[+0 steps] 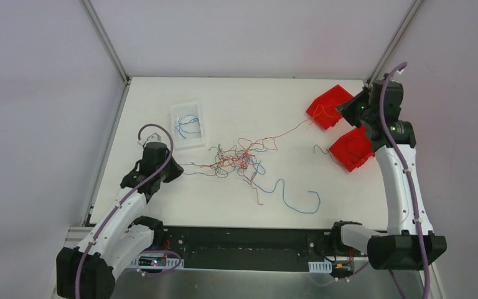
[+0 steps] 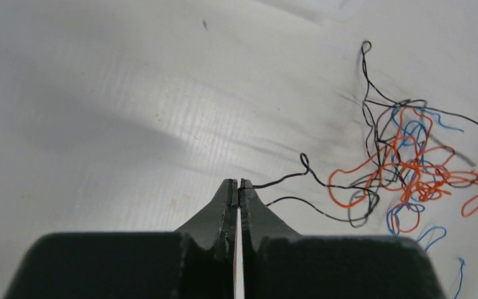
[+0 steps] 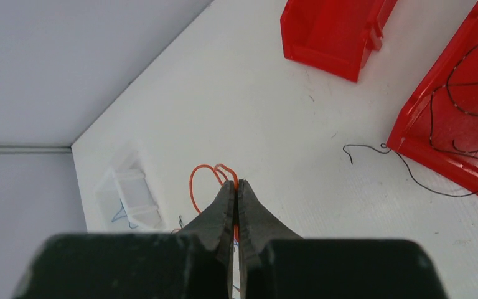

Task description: Untangle the cables

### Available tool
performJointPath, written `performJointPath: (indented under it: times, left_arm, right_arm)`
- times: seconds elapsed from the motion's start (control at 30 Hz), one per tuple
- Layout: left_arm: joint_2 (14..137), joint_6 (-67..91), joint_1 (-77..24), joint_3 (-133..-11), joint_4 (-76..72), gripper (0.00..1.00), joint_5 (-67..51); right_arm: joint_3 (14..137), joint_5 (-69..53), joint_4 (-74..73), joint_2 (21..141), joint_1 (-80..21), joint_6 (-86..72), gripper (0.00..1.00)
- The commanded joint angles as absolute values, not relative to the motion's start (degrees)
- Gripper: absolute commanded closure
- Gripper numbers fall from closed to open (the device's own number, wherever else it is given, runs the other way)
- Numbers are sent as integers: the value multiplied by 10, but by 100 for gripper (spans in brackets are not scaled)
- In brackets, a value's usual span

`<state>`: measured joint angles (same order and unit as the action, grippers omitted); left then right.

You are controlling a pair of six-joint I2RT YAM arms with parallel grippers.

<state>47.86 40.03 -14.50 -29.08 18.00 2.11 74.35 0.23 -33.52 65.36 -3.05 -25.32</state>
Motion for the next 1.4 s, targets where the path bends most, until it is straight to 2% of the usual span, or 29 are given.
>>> performJointPath:
  times: [0.0,0.1,0.23,0.37,0.47,0.6,0.63,0.7,0.73,0.8,0.87,0.93,1.03,1.23,1.37]
  left_arm:
    - [464,421,-104,-318,224,100,58]
    - [454,433,-60,-311,236,100,47]
    - [429,448,-15,-304,258,100,63]
    - [409,444,-6,-304,267,100,79]
    - [412,408,-6,-320,259,100,29]
    - [431,367,-7,-347,246,100,-65]
    - [440,357,-7,-353,243,96,-89]
    - [461,341,-7,-369,243,80,-133]
    - [468,335,-7,-375,243,70,-150]
    - [475,328,-9,-383,243,50,-173]
    - [467,322,-14,-390,245,38,-172]
    - [455,314,-30,-400,255,27,-140]
    - [461,301,-62,-426,268,21,-113]
    - [558,300,-216,-485,271,20,-60]
    - [656,280,-288,-528,271,21,-68]
  right_arm:
    - [840,-58,-369,695,28,-248,100]
    - [890,-60,-384,709,48,-253,100]
    - [885,-44,-384,700,63,-265,100]
    - [822,-90,-360,679,62,-271,100]
    - [766,-146,-343,665,42,-264,100]
    - [693,-129,-333,663,-44,-242,100]
    - [677,-122,-328,667,-63,-240,98]
    - [647,-115,-315,679,-91,-242,89]
    - [636,-113,-310,686,-102,-244,81]
    - [617,-107,-301,700,-123,-246,59]
    - [610,-96,-292,708,-145,-246,43]
    - [613,-86,-287,718,-170,-242,33]
    - [637,-93,-289,757,-215,-219,28]
    - [697,-127,-299,877,-297,-133,32]
    - [709,-163,-274,927,-328,-38,34]
